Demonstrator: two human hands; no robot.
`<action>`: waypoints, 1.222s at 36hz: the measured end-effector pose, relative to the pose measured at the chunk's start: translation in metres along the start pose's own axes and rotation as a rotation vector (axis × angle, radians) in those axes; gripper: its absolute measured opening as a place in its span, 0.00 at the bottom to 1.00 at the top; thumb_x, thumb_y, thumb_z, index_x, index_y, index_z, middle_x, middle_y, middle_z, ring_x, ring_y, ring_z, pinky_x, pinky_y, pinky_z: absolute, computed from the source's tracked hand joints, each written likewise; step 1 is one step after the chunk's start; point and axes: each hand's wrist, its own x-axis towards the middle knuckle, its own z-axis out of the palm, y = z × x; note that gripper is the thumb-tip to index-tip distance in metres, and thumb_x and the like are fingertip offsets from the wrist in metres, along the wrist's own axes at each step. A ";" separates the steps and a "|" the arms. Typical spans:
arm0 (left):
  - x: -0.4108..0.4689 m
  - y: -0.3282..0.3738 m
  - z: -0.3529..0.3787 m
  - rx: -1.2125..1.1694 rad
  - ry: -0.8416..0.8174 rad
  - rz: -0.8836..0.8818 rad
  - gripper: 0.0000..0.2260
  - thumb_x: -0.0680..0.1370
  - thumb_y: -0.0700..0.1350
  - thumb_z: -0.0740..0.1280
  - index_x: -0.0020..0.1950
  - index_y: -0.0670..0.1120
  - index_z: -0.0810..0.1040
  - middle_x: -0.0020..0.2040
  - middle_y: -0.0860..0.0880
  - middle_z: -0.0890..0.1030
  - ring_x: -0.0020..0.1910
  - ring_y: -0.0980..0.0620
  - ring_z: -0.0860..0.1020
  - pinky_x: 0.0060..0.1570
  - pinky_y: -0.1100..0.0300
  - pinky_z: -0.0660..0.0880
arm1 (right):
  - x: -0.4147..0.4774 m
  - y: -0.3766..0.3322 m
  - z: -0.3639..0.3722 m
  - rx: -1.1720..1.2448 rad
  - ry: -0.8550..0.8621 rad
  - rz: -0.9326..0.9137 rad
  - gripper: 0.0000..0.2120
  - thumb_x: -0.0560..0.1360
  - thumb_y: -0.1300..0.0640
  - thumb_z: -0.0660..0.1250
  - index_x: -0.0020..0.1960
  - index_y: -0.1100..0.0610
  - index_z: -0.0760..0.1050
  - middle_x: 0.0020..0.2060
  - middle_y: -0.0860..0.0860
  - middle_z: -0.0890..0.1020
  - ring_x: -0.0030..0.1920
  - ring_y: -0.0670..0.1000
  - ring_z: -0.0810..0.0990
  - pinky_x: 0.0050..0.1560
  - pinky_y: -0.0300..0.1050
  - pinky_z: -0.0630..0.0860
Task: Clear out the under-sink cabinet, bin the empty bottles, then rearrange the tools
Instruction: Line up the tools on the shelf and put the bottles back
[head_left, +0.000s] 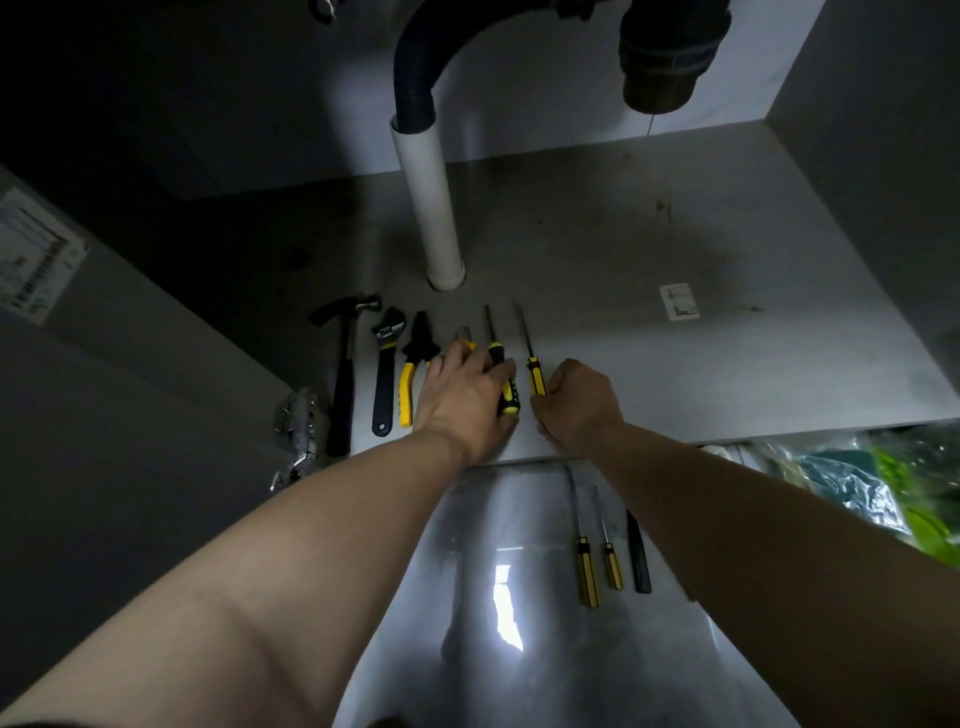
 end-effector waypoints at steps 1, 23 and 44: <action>0.000 -0.001 0.000 0.003 0.001 -0.002 0.27 0.75 0.62 0.67 0.72 0.58 0.71 0.67 0.51 0.73 0.69 0.44 0.63 0.65 0.48 0.63 | 0.000 0.000 0.001 0.003 0.006 -0.004 0.10 0.73 0.57 0.68 0.52 0.60 0.74 0.46 0.61 0.84 0.48 0.61 0.85 0.52 0.55 0.82; -0.036 0.015 -0.007 -0.040 0.095 -0.042 0.21 0.75 0.56 0.68 0.66 0.52 0.75 0.62 0.47 0.74 0.64 0.44 0.67 0.64 0.50 0.65 | -0.030 0.030 -0.013 0.039 0.008 -0.096 0.05 0.77 0.54 0.65 0.47 0.55 0.76 0.44 0.53 0.82 0.46 0.52 0.80 0.45 0.41 0.73; -0.130 0.110 0.126 -0.323 -0.508 0.120 0.32 0.75 0.50 0.69 0.78 0.55 0.63 0.68 0.45 0.65 0.65 0.42 0.71 0.60 0.48 0.76 | -0.097 0.161 0.014 -0.386 -0.314 0.133 0.14 0.77 0.53 0.67 0.58 0.59 0.72 0.50 0.60 0.83 0.50 0.61 0.84 0.51 0.58 0.82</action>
